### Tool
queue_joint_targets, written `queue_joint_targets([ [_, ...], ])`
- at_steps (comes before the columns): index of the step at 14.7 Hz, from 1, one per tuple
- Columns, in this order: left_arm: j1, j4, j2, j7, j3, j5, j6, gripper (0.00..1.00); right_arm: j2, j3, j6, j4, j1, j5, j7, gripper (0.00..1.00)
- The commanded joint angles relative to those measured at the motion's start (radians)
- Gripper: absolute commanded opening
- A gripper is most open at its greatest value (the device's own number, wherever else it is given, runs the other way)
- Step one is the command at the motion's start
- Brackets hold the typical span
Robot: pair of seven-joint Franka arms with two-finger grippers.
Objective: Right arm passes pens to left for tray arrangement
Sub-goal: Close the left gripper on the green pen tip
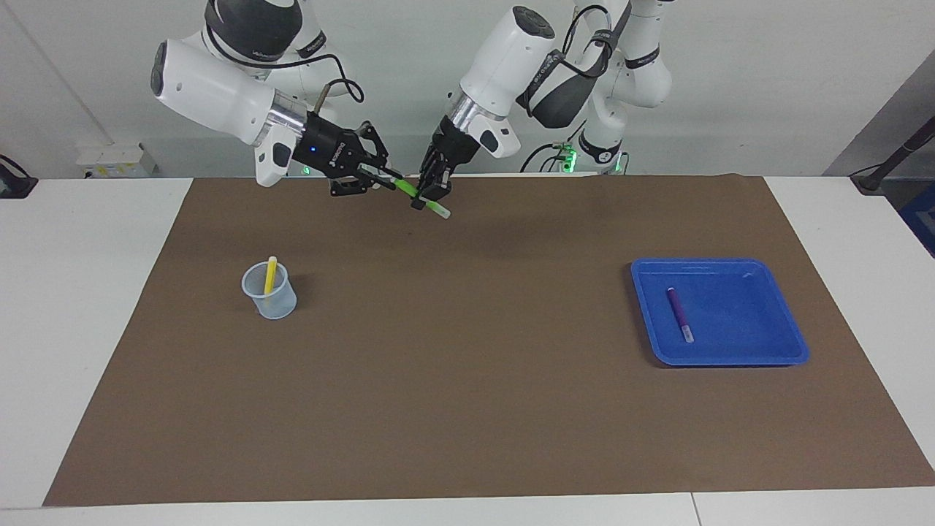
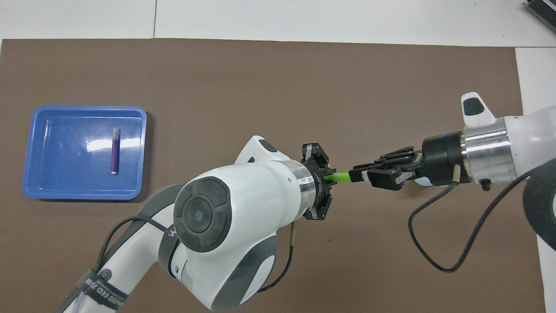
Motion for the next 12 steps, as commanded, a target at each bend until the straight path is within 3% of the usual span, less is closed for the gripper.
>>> queue_joint_targets([
  [1,0.002,0.005,-0.007,-0.014,0.002,0.018,-0.023,0.0,-0.023,0.001,0.004,-0.022,0.007,0.037,-0.012,0.0],
  [9,0.001,0.007,-0.007,-0.014,0.002,0.018,-0.02,0.0,-0.012,0.002,0.033,-0.008,0.029,0.02,0.061,0.0],
  [12,-0.001,0.007,-0.007,-0.014,0.002,0.018,-0.018,0.0,-0.012,0.002,0.033,-0.008,0.029,0.003,0.066,0.18],
])
